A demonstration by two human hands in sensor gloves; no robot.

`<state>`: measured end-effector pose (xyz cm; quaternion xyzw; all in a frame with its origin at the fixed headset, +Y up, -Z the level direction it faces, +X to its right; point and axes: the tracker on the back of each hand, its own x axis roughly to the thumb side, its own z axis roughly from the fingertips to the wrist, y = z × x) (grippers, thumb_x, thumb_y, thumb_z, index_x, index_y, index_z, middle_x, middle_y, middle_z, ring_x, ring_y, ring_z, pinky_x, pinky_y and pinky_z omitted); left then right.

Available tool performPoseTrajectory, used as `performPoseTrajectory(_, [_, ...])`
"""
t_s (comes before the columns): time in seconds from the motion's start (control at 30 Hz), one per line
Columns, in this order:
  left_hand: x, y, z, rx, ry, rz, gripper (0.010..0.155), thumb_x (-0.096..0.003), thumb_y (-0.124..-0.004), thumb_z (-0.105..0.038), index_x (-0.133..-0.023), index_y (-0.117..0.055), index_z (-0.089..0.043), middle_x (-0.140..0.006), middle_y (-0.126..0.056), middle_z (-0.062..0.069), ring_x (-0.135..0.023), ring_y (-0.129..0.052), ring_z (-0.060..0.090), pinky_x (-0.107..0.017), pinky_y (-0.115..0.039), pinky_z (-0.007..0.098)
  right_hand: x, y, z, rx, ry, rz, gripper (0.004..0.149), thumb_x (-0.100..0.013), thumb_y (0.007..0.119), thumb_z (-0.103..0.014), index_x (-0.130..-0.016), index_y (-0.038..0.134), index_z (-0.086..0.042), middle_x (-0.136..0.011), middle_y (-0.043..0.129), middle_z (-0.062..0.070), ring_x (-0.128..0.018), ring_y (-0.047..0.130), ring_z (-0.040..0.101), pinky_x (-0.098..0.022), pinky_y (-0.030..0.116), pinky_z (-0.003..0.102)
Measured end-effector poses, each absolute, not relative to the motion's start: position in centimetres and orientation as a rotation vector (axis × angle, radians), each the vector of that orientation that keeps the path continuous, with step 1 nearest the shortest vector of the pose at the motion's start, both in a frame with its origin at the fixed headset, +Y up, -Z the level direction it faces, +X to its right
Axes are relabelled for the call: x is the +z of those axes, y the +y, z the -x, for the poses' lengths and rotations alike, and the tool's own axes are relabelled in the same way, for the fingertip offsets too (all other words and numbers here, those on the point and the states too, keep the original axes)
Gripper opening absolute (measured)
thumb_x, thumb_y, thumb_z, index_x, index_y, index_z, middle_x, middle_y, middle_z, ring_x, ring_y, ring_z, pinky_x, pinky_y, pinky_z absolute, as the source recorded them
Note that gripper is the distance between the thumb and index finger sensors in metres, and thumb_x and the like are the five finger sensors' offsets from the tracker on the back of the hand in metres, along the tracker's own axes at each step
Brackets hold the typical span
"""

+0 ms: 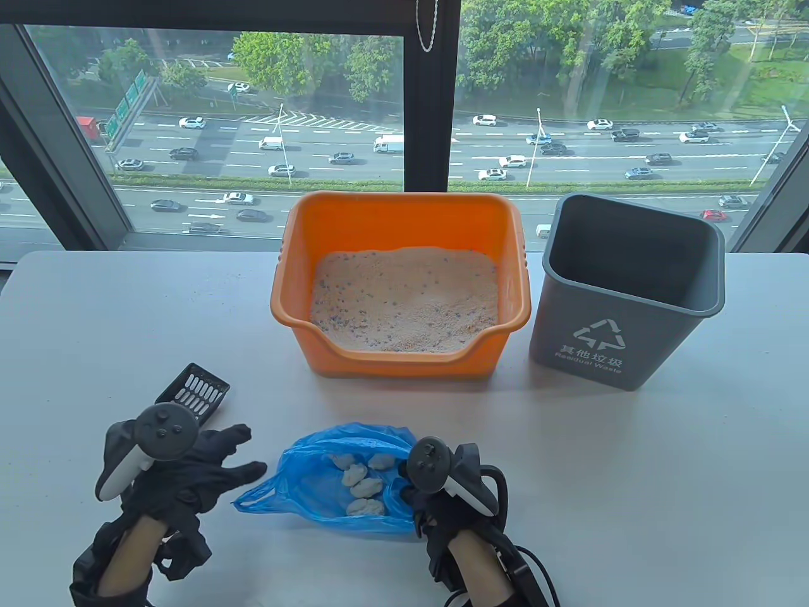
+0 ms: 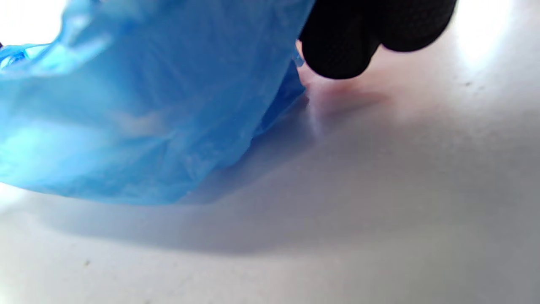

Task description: Scoop cat litter

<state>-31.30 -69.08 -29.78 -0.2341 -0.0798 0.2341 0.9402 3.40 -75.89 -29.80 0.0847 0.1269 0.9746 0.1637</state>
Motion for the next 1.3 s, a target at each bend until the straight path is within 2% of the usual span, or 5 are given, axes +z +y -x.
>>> performPoseTrajectory(0.17, [-30.2,-71.8,29.1,0.231,-0.153,0.613,0.092,-0.0410,-0.085,-0.053,-0.111,-0.039,-0.016,-0.111,-0.054,0.018,-0.098,-0.056,0.048,-0.061,-0.056,0.050,-29.7,-76.4,-2.8,2.862,0.350,-0.240,0.049,-0.038,0.086,-0.039,-0.085,0.077,-0.032,-0.102,0.051,0.022,-0.078,0.068,0.035,-0.050,0.065,0.041])
performPoseTrajectory(0.43, [-31.2,-72.2,30.8,0.298,-0.110,0.643,0.040,-0.0491,-0.081,-0.037,-0.086,-0.082,-0.021,-0.078,-0.089,0.004,-0.080,-0.085,0.036,-0.049,-0.069,0.045,-30.1,-76.8,-2.7,2.978,0.200,-0.182,0.032,-0.036,0.087,-0.033,-0.068,0.086,-0.033,-0.097,0.064,0.016,-0.073,0.074,0.031,-0.049,0.067,0.041])
performPoseTrajectory(0.7, [-29.0,-65.8,32.6,0.629,-0.242,0.109,0.042,-0.0447,-0.076,-0.044,-0.079,-0.088,-0.023,-0.068,-0.097,-0.002,-0.072,-0.095,0.030,-0.042,-0.075,0.040,-28.7,-72.1,-5.4,2.597,-0.106,-0.140,0.032,-0.036,0.087,-0.033,-0.068,0.087,-0.032,-0.102,0.056,0.018,-0.083,0.065,0.038,-0.053,0.063,0.046])
performPoseTrajectory(0.93, [-27.8,-64.6,29.9,0.778,-0.421,-0.239,0.037,-0.0515,-0.060,-0.049,-0.081,-0.072,-0.029,-0.116,-0.046,0.007,-0.110,-0.041,0.039,-0.070,-0.055,0.052,-27.0,-67.9,-7.8,2.208,-0.323,-0.175,0.032,-0.036,0.088,-0.037,-0.068,0.087,-0.038,-0.103,0.059,0.014,-0.087,0.062,0.039,-0.055,0.062,0.047])
performPoseTrajectory(1.3, [-31.0,-65.5,23.7,1.494,-0.721,0.028,0.036,-0.0556,-0.054,-0.050,-0.089,-0.055,-0.038,-0.121,-0.020,0.010,-0.109,-0.009,0.043,-0.074,-0.036,0.059,-29.1,-61.6,-7.4,2.125,-0.372,-0.278,0.032,-0.037,0.088,-0.037,-0.069,0.087,-0.039,-0.086,0.078,0.006,-0.069,0.078,0.028,-0.051,0.067,0.046])
